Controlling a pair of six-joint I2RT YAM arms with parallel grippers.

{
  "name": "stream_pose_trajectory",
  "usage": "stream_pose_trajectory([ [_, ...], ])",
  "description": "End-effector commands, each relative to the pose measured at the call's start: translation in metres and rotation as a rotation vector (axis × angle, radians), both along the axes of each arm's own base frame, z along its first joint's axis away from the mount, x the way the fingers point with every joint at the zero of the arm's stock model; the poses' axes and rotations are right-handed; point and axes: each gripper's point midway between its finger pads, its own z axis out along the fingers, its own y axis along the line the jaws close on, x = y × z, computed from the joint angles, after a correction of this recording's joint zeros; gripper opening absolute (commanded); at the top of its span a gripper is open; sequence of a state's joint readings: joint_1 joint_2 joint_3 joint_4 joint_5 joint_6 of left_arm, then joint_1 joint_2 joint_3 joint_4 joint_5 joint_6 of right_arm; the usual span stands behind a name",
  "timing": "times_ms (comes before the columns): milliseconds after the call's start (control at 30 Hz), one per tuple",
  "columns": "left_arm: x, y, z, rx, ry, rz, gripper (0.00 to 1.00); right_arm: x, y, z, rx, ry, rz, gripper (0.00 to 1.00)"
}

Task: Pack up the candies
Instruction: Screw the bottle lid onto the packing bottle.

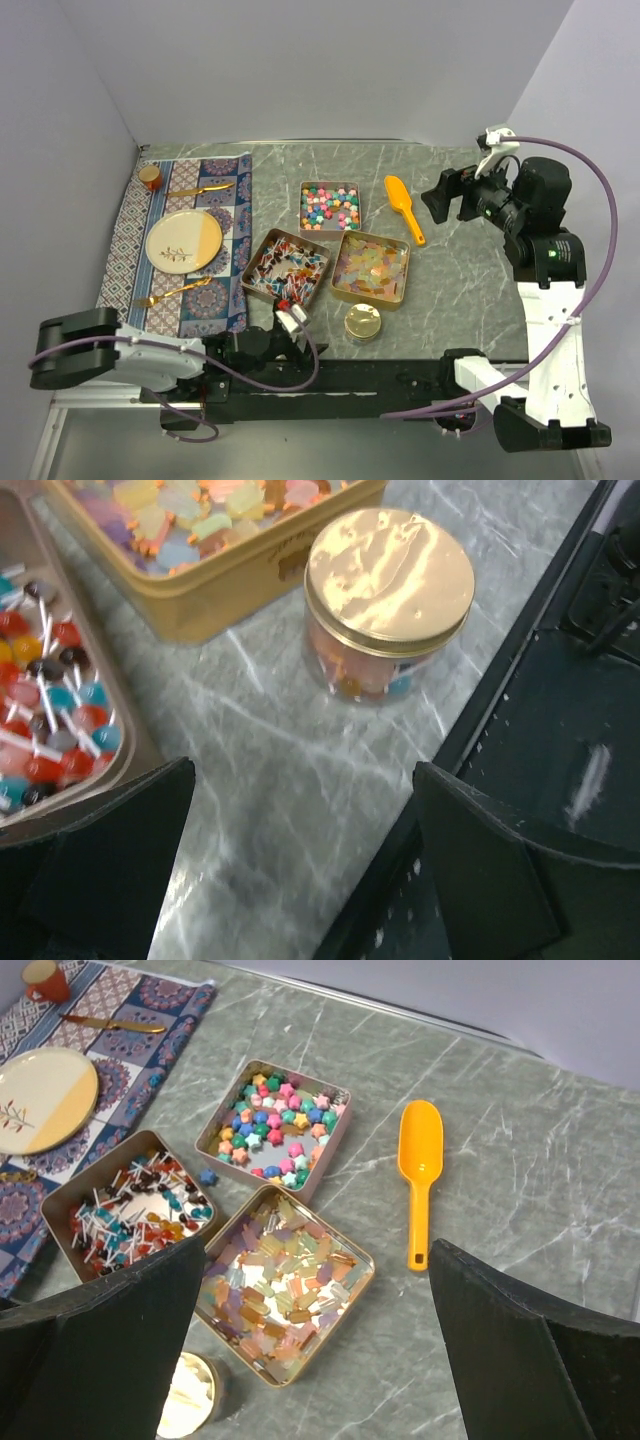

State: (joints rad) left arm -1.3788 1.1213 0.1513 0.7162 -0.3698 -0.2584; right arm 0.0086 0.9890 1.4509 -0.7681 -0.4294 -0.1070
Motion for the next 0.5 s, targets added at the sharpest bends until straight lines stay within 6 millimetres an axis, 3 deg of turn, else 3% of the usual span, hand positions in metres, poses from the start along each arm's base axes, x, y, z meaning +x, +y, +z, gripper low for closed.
stream_pose_trajectory([
  [0,-0.001,-0.028,0.031,-0.126,-0.148,-0.05,0.97,-0.005,0.005,0.009,-0.031,-0.058,0.056,1.0],
  [33,-0.003,-0.03,0.026,-0.121,-0.168,-0.071,0.97,-0.005,0.006,0.005,-0.033,-0.05,0.067,1.0],
  [67,-0.004,-0.032,-0.001,-0.052,-0.178,-0.095,0.97,-0.004,0.007,-0.003,-0.03,-0.028,0.077,1.0],
  [100,-0.005,-0.04,0.024,-0.162,-0.252,-0.104,0.97,-0.004,0.01,-0.01,-0.022,0.0,0.095,1.0],
  [133,-0.007,-0.038,-0.011,-0.068,-0.269,-0.137,0.97,-0.004,0.012,-0.016,-0.028,0.016,0.116,1.0],
  [200,-0.002,-0.045,-0.001,-0.156,-0.327,-0.114,0.97,-0.008,0.017,-0.035,-0.038,0.084,0.163,1.0],
  [233,0.005,-0.052,-0.023,-0.094,-0.319,-0.089,0.97,-0.008,0.016,-0.041,-0.071,0.087,0.183,1.0],
  [267,0.008,-0.055,-0.028,-0.099,-0.298,-0.07,0.97,-0.007,0.015,-0.046,-0.085,0.099,0.19,1.0],
  [467,0.009,-0.086,-0.038,-0.168,-0.225,-0.061,0.97,0.002,0.015,-0.069,-0.139,0.158,0.248,1.0],
])
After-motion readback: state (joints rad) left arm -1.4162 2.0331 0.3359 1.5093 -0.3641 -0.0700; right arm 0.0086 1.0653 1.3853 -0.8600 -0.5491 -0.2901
